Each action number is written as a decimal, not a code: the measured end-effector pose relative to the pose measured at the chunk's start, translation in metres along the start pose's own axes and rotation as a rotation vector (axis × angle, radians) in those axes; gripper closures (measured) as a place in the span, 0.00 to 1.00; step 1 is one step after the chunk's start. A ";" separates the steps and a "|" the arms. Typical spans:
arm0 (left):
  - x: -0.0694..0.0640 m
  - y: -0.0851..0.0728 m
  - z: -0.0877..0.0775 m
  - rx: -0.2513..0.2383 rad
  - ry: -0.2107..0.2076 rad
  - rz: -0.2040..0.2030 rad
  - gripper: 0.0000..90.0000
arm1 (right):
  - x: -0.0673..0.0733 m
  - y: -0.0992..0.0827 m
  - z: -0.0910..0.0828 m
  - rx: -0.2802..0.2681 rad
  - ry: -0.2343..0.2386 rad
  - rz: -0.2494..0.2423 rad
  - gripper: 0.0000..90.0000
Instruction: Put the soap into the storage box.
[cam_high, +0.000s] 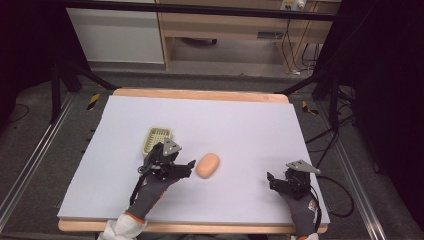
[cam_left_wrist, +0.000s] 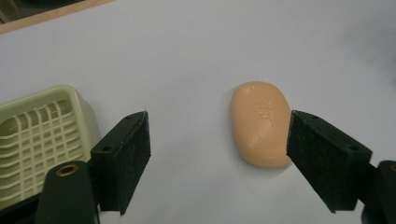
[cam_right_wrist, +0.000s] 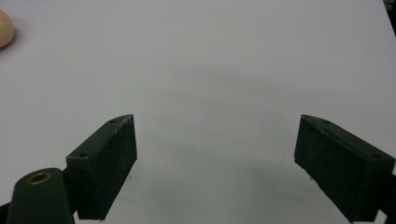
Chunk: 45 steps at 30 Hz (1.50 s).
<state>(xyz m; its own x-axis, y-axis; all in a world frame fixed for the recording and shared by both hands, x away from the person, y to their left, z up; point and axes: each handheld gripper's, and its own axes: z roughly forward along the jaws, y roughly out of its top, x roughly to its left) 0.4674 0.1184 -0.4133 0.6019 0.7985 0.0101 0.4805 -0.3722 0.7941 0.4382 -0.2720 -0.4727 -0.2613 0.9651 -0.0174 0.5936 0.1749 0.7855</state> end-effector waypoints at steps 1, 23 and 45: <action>-0.001 0.000 0.002 0.002 -0.003 -0.003 0.23 | 0.000 0.000 0.000 0.001 0.000 0.001 0.15; -0.020 0.007 0.027 0.038 -0.044 0.046 0.23 | 0.000 0.000 0.001 0.002 0.002 0.000 0.14; -0.036 0.005 0.053 0.089 -0.077 0.063 0.22 | 0.002 0.001 0.004 0.006 0.005 0.005 0.14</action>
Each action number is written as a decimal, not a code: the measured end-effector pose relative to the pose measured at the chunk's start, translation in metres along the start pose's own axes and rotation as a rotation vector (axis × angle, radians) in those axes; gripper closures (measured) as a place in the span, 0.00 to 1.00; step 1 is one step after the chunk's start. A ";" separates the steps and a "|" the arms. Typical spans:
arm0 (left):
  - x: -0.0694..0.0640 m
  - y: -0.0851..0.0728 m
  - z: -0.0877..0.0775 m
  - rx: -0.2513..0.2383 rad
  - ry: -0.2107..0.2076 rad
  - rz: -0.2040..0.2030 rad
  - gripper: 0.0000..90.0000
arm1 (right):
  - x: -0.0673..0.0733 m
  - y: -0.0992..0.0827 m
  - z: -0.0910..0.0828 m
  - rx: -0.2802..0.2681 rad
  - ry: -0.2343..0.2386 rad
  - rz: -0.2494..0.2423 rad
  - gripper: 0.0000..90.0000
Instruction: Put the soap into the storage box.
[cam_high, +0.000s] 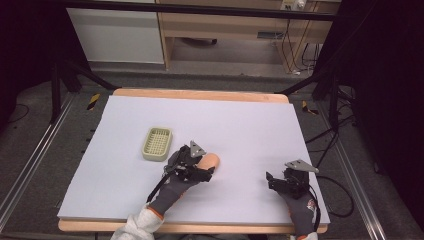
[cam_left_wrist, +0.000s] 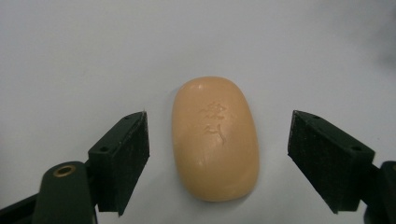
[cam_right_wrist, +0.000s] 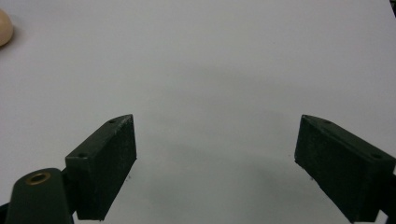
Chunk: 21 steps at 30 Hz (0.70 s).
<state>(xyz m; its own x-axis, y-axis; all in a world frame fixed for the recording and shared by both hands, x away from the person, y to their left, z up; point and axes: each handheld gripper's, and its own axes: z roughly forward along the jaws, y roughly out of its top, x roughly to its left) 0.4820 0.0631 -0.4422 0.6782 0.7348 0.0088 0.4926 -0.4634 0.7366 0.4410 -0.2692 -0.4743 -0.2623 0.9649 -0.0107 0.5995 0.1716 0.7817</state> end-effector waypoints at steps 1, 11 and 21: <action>0.001 0.000 0.001 0.005 0.001 0.004 0.22 | 0.000 0.000 0.000 0.001 -0.001 -0.004 0.14; 0.000 0.003 0.012 0.039 0.000 0.007 0.21 | -0.001 0.000 0.000 0.002 -0.005 -0.002 0.14; 0.000 0.004 0.026 0.073 -0.006 0.008 0.21 | -0.001 0.000 0.000 0.004 -0.002 -0.001 0.14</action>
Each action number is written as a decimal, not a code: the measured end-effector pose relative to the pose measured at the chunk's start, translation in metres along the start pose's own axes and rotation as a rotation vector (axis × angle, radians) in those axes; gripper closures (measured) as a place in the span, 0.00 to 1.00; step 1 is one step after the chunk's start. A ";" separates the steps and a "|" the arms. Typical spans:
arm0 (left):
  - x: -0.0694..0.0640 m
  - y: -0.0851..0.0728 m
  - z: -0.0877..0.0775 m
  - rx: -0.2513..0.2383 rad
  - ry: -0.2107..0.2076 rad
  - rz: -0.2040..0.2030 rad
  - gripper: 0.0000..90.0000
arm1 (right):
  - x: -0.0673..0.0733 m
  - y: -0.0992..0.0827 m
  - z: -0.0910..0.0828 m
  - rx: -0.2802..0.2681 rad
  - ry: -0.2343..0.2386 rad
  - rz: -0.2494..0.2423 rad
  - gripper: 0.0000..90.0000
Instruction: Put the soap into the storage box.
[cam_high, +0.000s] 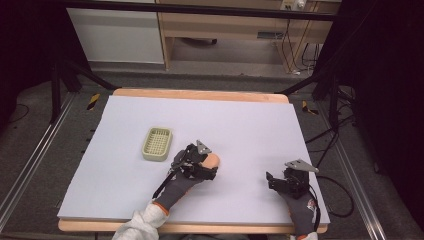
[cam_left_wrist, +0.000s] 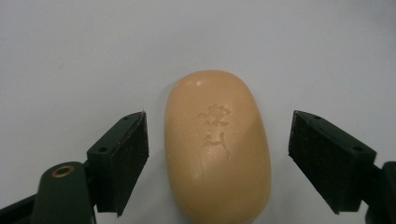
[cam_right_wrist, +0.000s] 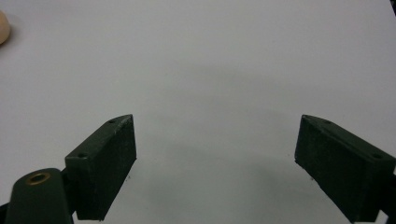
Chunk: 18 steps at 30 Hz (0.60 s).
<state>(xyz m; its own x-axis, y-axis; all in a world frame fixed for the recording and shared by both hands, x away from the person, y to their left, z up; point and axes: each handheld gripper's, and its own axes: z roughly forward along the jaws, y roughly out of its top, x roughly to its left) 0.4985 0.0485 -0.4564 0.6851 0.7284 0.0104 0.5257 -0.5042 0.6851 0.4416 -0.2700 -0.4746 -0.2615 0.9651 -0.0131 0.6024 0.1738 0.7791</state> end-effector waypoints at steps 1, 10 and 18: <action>0.000 0.000 0.001 0.003 -0.001 0.002 0.21 | 0.000 0.000 0.000 0.001 0.000 0.002 0.14; -0.001 0.001 0.012 0.028 -0.003 0.002 0.22 | 0.000 0.000 0.000 0.006 0.002 0.005 0.14; 0.001 0.000 0.019 0.045 0.010 -0.003 0.25 | -0.001 0.000 0.000 0.004 0.002 0.005 0.14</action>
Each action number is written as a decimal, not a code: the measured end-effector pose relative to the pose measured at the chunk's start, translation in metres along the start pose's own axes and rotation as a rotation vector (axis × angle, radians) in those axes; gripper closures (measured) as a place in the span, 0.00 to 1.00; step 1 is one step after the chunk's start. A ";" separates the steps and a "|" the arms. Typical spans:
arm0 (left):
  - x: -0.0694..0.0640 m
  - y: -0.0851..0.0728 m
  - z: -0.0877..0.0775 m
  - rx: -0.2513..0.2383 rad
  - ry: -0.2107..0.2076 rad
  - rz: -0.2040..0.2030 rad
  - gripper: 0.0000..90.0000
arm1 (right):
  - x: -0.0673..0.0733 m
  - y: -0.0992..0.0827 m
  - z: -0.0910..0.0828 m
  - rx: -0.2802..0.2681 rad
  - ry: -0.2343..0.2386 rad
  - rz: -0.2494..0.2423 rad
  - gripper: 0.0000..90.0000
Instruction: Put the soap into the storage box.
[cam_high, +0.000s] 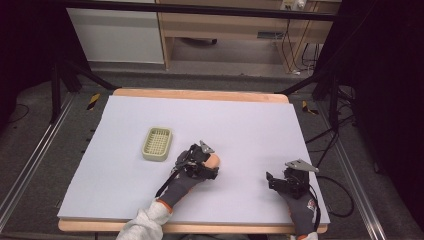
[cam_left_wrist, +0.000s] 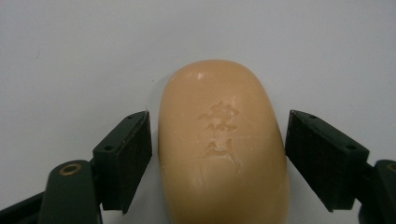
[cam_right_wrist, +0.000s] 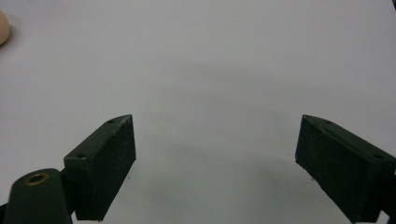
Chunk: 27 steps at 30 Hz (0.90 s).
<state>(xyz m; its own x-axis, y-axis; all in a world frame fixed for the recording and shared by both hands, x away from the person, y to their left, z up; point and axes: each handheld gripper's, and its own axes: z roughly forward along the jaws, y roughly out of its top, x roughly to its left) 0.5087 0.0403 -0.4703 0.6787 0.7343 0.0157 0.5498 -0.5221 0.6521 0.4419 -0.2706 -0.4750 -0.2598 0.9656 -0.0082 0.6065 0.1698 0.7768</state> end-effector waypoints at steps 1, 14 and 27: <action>0.001 0.000 0.001 0.002 -0.003 -0.005 0.25 | 0.000 0.000 0.000 0.000 0.002 -0.002 0.14; 0.000 0.000 0.005 0.006 -0.003 -0.008 0.30 | 0.000 0.000 0.000 0.000 0.002 -0.002 0.14; -0.002 0.003 0.005 0.025 0.005 -0.022 0.34 | 0.001 0.000 0.000 0.003 0.004 -0.006 0.14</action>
<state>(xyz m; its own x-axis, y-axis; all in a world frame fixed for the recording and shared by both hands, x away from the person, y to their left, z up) 0.5116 0.0354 -0.4722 0.6639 0.7478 0.0057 0.5766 -0.5167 0.6329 0.4419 -0.2699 -0.4751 -0.2661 0.9639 -0.0101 0.6071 0.1757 0.7749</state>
